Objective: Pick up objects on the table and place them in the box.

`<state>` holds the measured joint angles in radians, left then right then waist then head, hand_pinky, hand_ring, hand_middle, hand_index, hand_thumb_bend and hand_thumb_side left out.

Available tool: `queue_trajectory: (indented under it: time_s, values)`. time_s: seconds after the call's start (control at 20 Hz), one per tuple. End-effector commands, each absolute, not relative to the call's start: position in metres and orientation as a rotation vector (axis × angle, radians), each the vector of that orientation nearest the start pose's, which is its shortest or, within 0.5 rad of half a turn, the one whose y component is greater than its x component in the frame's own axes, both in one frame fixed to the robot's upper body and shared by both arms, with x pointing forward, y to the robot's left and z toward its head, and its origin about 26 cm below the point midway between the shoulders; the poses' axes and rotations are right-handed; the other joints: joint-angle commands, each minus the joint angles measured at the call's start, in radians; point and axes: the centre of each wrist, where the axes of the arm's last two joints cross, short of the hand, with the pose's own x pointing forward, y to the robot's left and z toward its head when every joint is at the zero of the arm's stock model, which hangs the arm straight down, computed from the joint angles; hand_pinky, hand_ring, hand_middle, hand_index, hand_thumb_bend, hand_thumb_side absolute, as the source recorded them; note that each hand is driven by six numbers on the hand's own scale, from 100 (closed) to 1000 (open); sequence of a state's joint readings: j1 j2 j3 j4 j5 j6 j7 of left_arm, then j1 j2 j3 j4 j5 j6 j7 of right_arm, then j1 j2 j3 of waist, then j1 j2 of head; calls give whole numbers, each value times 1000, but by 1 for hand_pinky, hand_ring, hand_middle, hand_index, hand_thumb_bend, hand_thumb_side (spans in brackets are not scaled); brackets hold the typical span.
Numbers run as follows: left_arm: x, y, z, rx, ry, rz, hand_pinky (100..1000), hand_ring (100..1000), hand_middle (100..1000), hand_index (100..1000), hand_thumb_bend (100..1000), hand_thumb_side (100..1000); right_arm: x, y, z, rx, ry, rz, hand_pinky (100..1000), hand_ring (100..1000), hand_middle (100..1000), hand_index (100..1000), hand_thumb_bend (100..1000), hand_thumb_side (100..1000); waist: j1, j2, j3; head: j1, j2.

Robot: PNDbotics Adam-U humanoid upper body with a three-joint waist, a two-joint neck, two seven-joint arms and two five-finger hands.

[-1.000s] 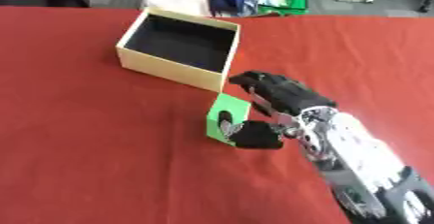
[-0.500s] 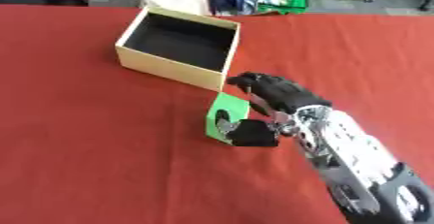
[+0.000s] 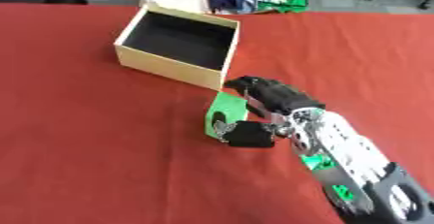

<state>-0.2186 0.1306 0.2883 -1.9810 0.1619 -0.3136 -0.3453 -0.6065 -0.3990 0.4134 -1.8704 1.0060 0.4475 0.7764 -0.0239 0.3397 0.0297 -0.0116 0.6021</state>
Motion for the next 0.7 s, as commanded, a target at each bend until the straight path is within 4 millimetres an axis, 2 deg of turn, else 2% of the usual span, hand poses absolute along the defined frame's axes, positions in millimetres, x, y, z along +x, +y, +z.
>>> queue_trajectory:
  time_s: [0.05, 0.7]
  values:
    - [286, 310, 175, 10, -2534, -325, 610, 594, 744, 895, 100, 535, 322, -152, 225, -777, -1328, 1491, 961, 1000, 947, 1000, 100, 799, 12, 1, -1, -2, -11]
    - [286, 309, 176, 5, -2534, -333, 611, 595, 745, 896, 100, 534, 326, -154, 217, -752, -1307, 1487, 958, 998, 945, 1000, 100, 809, 13, 3, 0, -1, -14]
